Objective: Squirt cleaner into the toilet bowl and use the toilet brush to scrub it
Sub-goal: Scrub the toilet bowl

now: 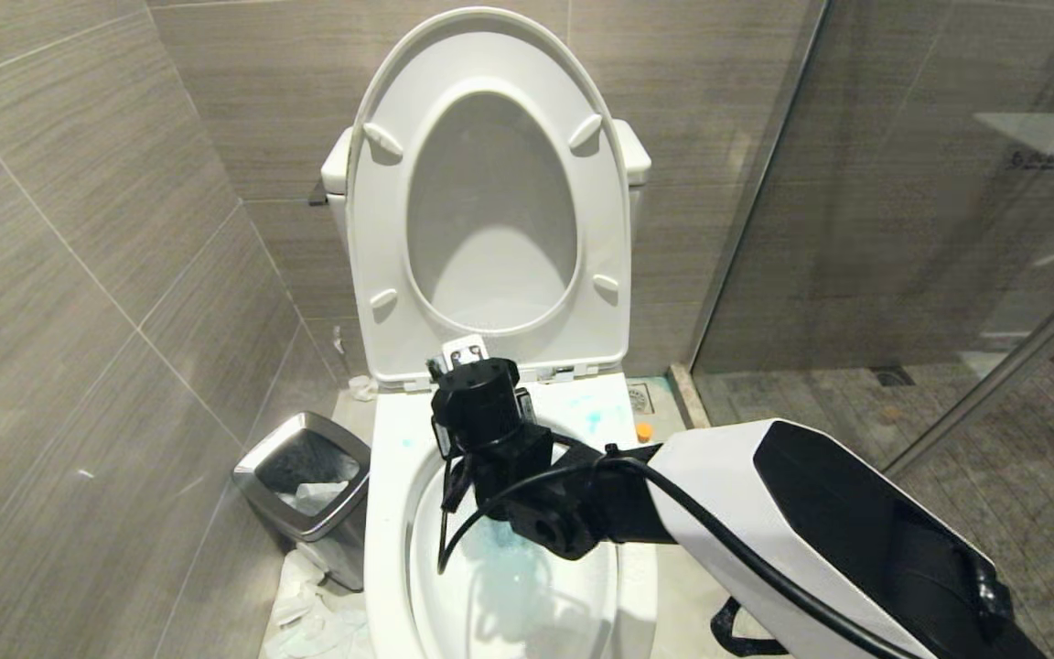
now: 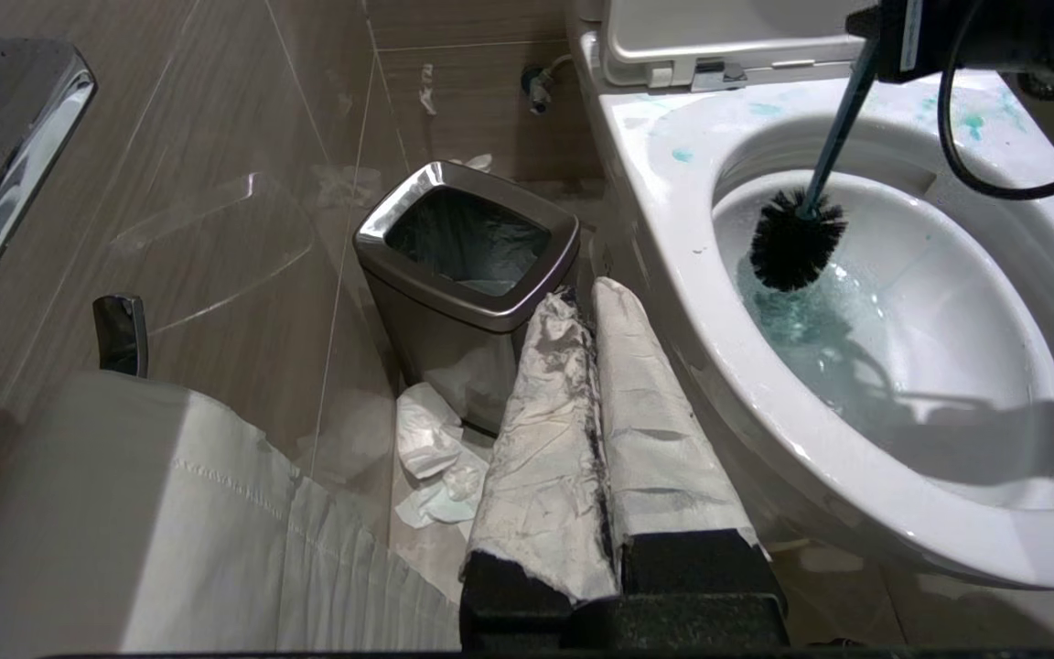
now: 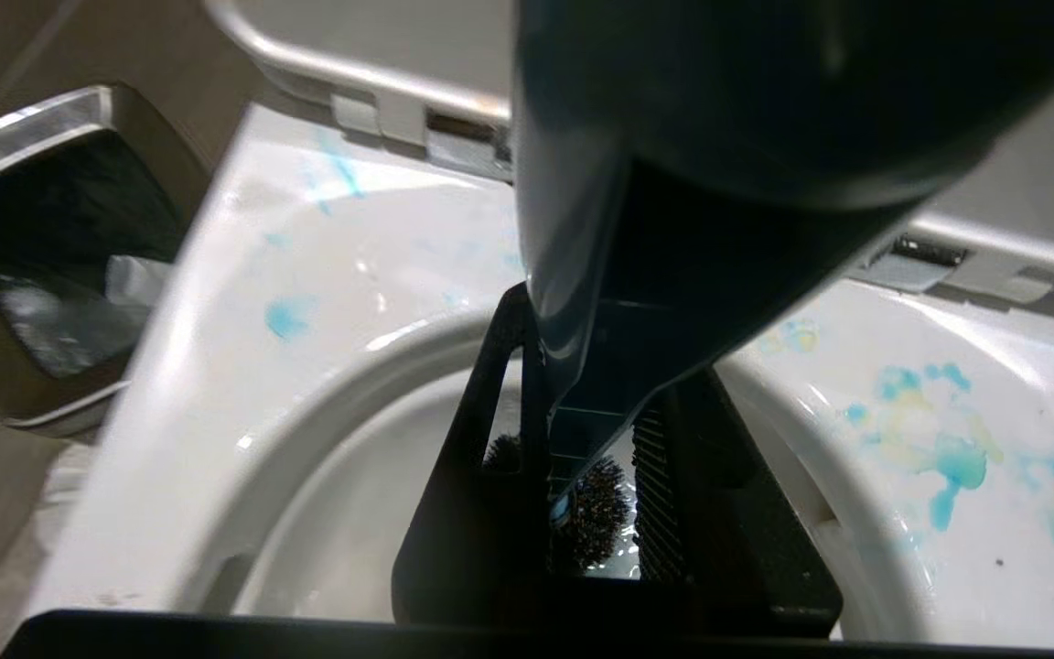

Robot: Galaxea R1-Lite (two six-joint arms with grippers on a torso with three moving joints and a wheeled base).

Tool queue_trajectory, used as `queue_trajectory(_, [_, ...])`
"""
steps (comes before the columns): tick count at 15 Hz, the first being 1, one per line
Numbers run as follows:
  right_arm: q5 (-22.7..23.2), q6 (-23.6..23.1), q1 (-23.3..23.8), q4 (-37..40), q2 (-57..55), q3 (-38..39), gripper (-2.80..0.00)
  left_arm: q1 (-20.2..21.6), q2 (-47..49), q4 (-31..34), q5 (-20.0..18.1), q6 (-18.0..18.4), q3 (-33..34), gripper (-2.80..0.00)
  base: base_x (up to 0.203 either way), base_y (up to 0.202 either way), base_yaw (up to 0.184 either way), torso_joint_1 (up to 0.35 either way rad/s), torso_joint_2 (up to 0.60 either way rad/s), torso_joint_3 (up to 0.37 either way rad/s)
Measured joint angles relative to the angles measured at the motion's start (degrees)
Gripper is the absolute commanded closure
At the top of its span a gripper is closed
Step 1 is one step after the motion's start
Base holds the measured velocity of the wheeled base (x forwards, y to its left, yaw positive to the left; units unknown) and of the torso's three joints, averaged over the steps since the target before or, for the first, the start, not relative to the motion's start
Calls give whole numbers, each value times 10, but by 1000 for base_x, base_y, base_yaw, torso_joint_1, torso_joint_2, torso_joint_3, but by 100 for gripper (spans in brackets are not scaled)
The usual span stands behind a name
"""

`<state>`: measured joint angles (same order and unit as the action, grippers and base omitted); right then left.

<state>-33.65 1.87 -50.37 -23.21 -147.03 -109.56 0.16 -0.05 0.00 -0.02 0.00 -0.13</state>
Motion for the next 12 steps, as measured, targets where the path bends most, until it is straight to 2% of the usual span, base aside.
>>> queue_trajectory(9, [-1, 7, -2, 5, -48, -4, 0, 0, 0, 0, 0, 0, 1, 0, 0, 0, 0, 0, 0, 0])
queue_trajectory(12, [-3, 7, -5, 4, -29, 6, 0, 0, 0, 0, 0, 0, 1, 0, 0, 0, 0, 0, 0, 0])
